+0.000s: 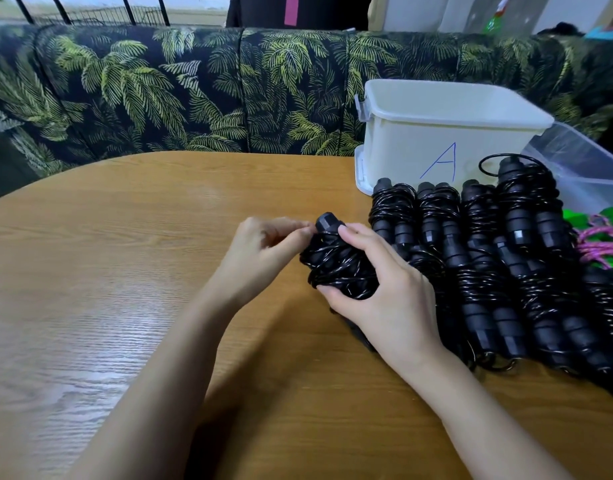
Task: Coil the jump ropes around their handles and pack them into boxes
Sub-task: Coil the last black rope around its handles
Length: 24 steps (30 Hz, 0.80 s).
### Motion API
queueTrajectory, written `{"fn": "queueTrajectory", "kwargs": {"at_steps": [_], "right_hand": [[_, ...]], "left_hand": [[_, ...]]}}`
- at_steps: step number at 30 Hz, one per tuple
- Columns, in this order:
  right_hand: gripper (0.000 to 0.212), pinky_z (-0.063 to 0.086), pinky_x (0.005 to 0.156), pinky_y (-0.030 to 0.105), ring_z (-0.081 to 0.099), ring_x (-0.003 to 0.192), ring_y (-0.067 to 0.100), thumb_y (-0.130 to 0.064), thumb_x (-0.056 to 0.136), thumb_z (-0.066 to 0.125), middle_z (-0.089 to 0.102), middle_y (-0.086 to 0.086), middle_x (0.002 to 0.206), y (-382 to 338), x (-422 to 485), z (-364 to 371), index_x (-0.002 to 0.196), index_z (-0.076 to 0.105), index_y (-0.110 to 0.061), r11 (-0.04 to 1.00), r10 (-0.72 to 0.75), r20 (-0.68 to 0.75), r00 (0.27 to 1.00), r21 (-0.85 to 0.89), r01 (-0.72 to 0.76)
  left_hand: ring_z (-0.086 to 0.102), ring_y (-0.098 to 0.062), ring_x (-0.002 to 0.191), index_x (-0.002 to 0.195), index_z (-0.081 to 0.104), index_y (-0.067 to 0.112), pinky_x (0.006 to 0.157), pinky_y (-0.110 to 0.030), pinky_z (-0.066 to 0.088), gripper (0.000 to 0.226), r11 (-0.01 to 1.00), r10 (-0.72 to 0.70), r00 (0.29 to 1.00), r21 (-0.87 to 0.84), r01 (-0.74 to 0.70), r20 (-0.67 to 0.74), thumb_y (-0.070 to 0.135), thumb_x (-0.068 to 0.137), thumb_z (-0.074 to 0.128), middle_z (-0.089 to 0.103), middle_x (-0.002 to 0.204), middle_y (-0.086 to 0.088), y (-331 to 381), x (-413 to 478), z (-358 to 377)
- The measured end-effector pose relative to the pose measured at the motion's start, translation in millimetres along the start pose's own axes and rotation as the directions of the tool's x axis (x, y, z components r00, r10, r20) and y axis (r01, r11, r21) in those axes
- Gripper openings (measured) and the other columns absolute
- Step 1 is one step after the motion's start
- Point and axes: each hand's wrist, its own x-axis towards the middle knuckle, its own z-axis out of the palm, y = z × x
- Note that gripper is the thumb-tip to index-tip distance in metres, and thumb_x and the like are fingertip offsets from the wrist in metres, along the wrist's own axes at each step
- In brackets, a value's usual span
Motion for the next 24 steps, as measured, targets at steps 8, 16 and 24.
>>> {"fn": "queueTrajectory", "kwargs": {"at_steps": [8, 16, 24], "right_hand": [[0.073, 0.059, 0.080, 0.040, 0.063, 0.114, 0.011, -0.061, 0.077, 0.058, 0.040, -0.021, 0.152, -1.5, 0.9, 1.9, 0.144, 0.044, -0.037, 0.995, -0.001, 0.104, 0.995, -0.095, 0.010], [0.083, 0.044, 0.095, 0.017, 0.057, 0.111, -0.005, -0.054, 0.074, 0.076, 0.061, -0.026, 0.120, -8.2, 4.9, -2.9, 0.146, 0.036, -0.043, 0.884, 0.246, 0.369, 0.896, 0.294, -0.364], [0.052, 0.043, 0.085, 0.005, 0.058, 0.108, -0.015, -0.016, 0.086, 0.072, 0.064, -0.040, 0.107, -4.9, 8.7, -7.6, 0.123, 0.049, -0.045, 0.686, 0.226, 0.484, 0.845, 0.537, -0.491]], "left_hand": [[0.066, -0.004, 0.072, 0.089, 0.075, 0.005, 0.068, -0.015, 0.048, 0.025, 0.950, -0.200, 0.979, -0.253, 0.182, -0.047, 0.028, 0.088, 0.068, 0.074, 0.076, 0.002, 0.1, 1.9, 11.2], [0.069, -0.011, 0.095, 0.117, 0.067, 0.016, 0.083, -0.023, 0.055, 0.042, 0.908, -0.210, 0.966, -0.396, 0.137, -0.148, 0.035, 0.080, 0.065, 0.075, 0.103, -0.002, -3.4, 6.9, -13.5], [0.065, -0.016, 0.090, 0.094, 0.080, 0.019, 0.086, -0.025, 0.050, 0.023, 0.814, -0.271, 0.963, -0.535, 0.225, -0.008, 0.033, 0.091, 0.062, 0.074, 0.095, -0.007, -5.9, 7.2, -7.9]]}}
